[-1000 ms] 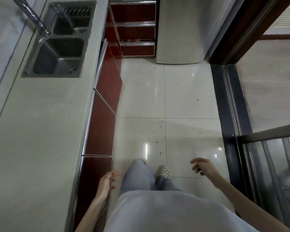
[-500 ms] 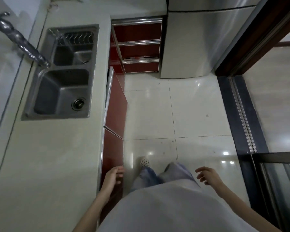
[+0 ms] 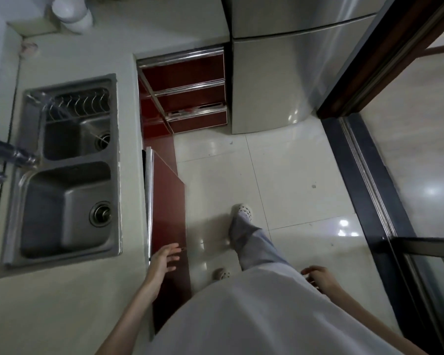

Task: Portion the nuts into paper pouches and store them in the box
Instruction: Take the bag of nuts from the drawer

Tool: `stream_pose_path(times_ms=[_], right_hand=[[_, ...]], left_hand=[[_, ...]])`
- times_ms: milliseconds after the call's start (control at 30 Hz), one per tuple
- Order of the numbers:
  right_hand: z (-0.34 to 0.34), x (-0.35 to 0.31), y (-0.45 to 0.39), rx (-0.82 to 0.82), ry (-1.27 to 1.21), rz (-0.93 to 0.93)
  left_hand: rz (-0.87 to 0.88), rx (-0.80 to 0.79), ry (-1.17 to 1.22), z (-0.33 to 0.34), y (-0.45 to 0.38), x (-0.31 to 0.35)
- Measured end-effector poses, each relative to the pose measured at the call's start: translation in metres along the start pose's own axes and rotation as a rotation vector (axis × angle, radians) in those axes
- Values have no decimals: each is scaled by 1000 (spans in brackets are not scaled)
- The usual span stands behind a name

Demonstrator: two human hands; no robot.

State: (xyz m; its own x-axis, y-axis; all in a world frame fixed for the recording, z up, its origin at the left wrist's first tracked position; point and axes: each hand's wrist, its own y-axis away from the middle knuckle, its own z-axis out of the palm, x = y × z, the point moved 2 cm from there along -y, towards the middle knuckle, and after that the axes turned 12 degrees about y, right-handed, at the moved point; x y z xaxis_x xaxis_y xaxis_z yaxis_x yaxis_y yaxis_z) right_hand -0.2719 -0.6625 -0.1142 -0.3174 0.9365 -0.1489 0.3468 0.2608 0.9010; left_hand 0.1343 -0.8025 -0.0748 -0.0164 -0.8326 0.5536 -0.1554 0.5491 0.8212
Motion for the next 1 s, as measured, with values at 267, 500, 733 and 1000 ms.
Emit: stream_pose_path(times_ms=[267, 500, 733, 1000], right_hand=[[-78, -185, -37, -24, 62, -161], [-118, -314, -46, -38, 189, -281], [-124, -374, -81, -52, 256, -192], [-111, -468, -101, -42, 223, -111]], left_hand=[[-49, 79, 81, 36, -45, 87], [-98, 86, 153, 42, -59, 102], [-206, 109, 345, 42, -132, 159], [-89, 16, 281, 58, -230, 311]])
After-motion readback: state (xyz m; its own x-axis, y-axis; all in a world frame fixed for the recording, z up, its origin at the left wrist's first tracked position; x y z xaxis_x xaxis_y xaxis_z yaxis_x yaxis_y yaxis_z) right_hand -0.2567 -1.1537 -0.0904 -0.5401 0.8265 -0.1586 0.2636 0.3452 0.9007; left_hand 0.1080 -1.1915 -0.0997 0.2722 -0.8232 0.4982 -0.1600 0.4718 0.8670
